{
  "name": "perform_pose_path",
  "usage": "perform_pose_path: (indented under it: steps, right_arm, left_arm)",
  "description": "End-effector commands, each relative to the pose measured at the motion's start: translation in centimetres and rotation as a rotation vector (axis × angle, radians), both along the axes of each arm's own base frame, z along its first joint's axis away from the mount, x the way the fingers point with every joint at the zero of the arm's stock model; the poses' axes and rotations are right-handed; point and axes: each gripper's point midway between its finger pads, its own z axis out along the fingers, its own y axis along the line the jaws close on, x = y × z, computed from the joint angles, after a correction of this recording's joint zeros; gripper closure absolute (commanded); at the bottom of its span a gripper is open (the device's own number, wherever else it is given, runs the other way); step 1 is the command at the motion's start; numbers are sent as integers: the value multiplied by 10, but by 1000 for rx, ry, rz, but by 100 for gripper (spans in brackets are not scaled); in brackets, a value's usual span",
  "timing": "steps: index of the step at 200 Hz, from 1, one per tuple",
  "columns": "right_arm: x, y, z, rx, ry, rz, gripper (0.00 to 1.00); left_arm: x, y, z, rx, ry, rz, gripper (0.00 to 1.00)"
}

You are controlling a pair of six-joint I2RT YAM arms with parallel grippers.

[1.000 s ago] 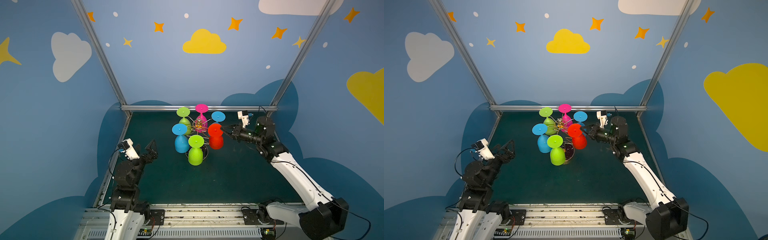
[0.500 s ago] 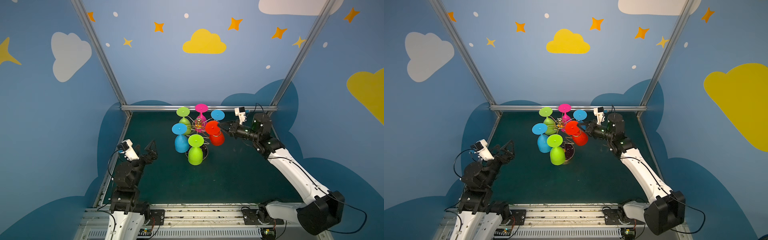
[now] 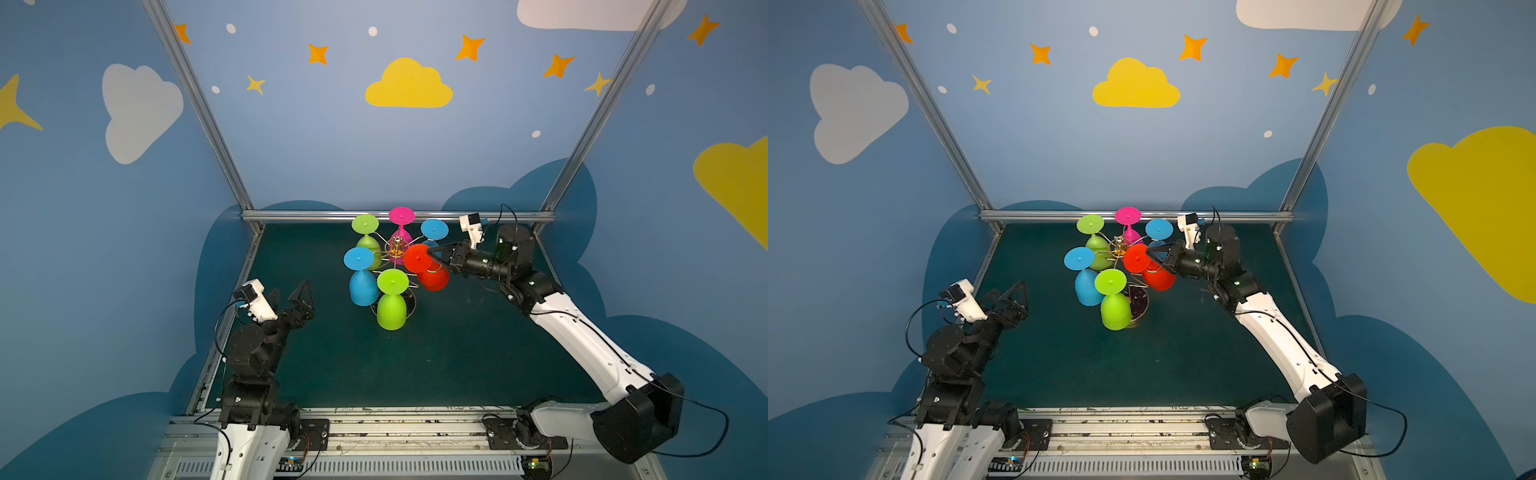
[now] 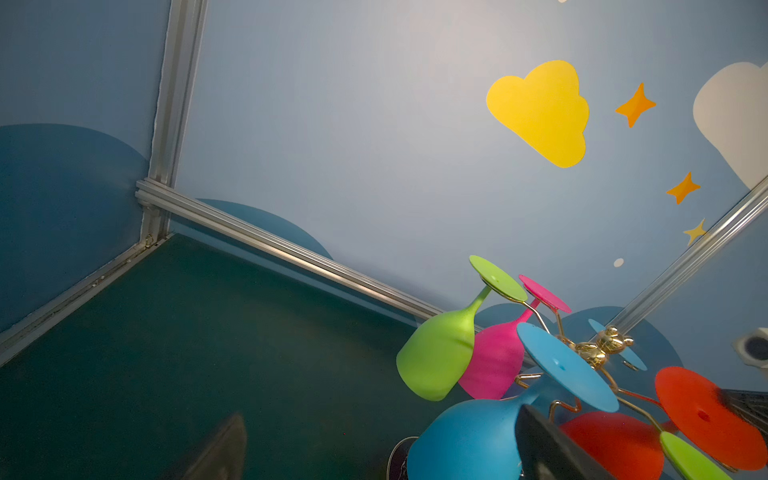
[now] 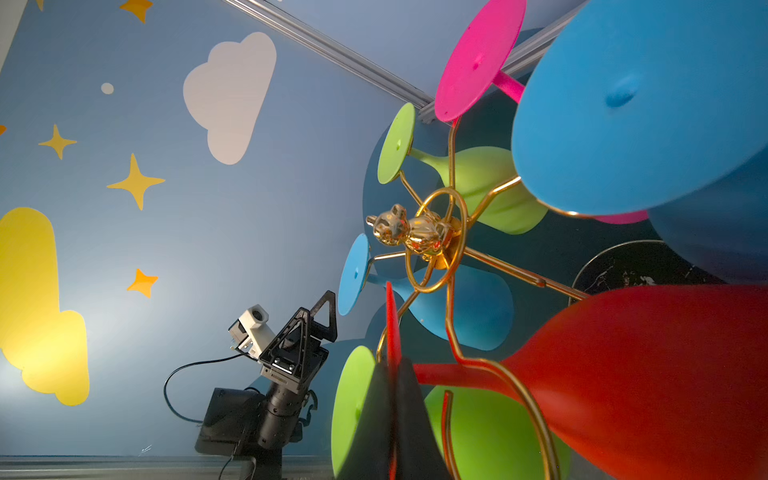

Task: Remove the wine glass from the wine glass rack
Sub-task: 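Close the right gripper on the red glass's foot at the rack, then pull the red glass off the rack with the right gripper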

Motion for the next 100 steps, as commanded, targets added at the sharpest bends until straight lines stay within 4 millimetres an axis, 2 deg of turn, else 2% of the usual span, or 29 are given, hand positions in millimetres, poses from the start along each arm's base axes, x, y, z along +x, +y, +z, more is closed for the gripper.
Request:
perform_pose_path:
  steps: [1,100]
  right_arm:
    - [-8,3,14,-6,-49,29,100]
    - [-27,-9,-2,-103,-61,24,100]
  left_arm:
    - [-4,3,13,-3,-33,11,0]
    - [-4,3,15,-10,-36,11,0]
